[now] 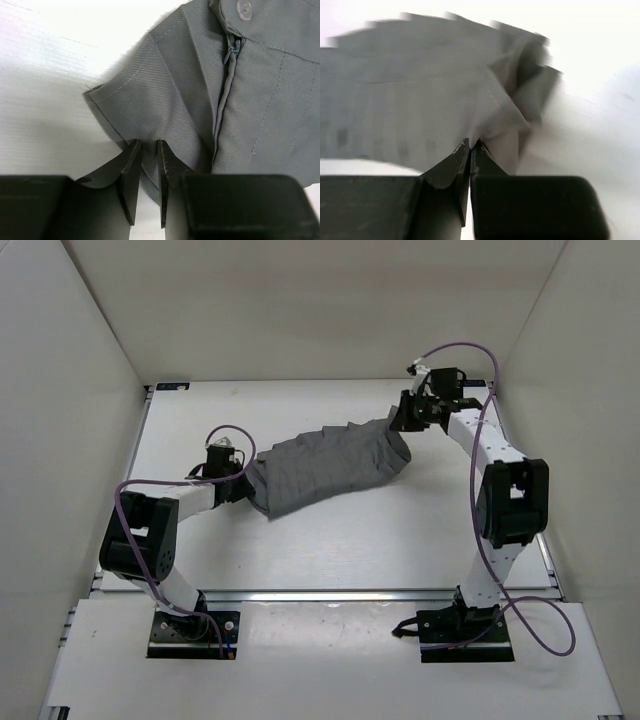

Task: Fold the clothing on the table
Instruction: Fold the skirt

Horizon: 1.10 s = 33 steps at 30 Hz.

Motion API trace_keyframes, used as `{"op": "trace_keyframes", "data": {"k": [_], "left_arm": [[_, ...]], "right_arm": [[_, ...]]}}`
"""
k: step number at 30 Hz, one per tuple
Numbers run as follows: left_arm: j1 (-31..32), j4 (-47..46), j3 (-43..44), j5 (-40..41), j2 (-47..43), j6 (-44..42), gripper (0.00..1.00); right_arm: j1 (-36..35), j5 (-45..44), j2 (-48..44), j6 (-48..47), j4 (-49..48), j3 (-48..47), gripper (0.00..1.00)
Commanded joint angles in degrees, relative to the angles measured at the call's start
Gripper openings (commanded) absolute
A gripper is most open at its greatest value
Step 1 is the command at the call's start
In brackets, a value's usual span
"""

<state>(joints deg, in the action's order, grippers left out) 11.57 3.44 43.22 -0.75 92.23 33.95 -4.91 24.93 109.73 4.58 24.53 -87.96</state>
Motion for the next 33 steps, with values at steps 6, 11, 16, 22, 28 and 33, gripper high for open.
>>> {"op": "trace_keyframes", "data": {"k": [6,11,16,22,28,33], "left_arm": [[0.20,0.95,1.25,0.67,1.99,0.32,0.26],[0.20,-0.72,-0.15,0.67,1.29,1.29,0.25],[0.29,-0.80,-0.50,0.67,1.47,1.20,0.25],[0.12,-2.91,-2.62,0.05,0.06,3.22,0.27],[-0.06,-4.67,-3.06,-0.83,0.41,3.75,0.27],[-0.24,-4.94,-3.58,-1.44,-0.03,3.31,0.27]], "right_arm": [[-12.40,5.82,-9.62,4.12,-4.23,-0.80,0.00],[-22.23,10.21,-6.82,8.07,-7.91,-3.88,0.00],[-28.83,13.82,-1.64,10.97,-12.05,-6.51,0.00],[-32.79,19.64,5.13,15.10,-15.13,-9.24,0.00],[-34.46,26.65,11.72,19.67,-19.17,-10.38,0.00],[-35.79,28.24,18.05,19.68,-17.24,-16.00,0.00]]}}
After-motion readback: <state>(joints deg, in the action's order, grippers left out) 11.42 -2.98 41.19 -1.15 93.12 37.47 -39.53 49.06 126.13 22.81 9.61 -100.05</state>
